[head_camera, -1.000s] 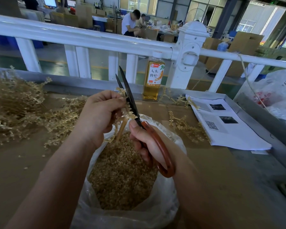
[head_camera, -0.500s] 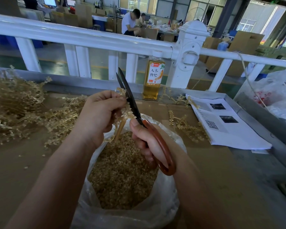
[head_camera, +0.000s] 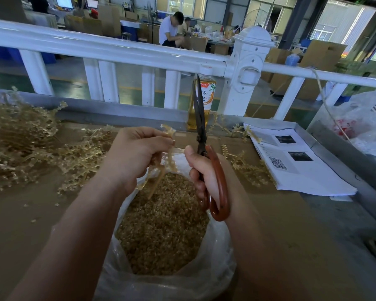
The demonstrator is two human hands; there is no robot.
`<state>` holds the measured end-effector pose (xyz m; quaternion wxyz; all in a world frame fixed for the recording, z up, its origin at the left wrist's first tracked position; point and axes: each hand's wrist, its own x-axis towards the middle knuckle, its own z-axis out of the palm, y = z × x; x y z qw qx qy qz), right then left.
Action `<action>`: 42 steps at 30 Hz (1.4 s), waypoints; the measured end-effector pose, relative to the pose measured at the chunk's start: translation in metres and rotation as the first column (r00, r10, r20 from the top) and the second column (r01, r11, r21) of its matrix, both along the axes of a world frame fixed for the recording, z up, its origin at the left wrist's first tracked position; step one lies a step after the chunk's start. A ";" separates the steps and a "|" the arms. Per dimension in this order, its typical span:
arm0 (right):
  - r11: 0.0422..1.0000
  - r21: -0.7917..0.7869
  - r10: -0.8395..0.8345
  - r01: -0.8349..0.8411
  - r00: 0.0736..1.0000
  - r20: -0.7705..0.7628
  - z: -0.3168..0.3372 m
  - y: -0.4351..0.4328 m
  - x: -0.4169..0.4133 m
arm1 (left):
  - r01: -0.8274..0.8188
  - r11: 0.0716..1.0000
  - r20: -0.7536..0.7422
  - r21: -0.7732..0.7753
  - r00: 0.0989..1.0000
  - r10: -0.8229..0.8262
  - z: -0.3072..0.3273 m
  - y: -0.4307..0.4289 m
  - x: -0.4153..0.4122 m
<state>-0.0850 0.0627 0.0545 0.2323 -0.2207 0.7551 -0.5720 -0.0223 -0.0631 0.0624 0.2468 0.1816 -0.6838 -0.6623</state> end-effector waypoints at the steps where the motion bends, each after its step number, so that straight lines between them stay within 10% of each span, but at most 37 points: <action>1: 1.000 0.000 -0.020 0.020 1.000 -0.005 0.000 0.001 -0.001 | 0.014 1.000 -0.002 -0.020 1.000 -0.014 0.001 0.002 0.000; 12: 0.951 -0.251 -0.198 0.183 0.979 -0.037 -0.005 -0.001 -0.004 | 0.240 0.955 0.183 -0.175 0.961 -0.208 -0.003 0.007 -0.002; 24: 0.953 -0.171 -0.277 0.252 0.951 -0.141 -0.007 -0.003 -0.002 | 0.359 0.909 0.289 -0.214 0.912 -0.292 -0.009 0.009 -0.003; 42: 0.924 -0.251 -0.306 0.289 0.952 -0.028 -0.007 -0.005 -0.006 | 0.129 0.900 0.207 -0.416 0.977 -0.045 -0.017 0.023 -0.014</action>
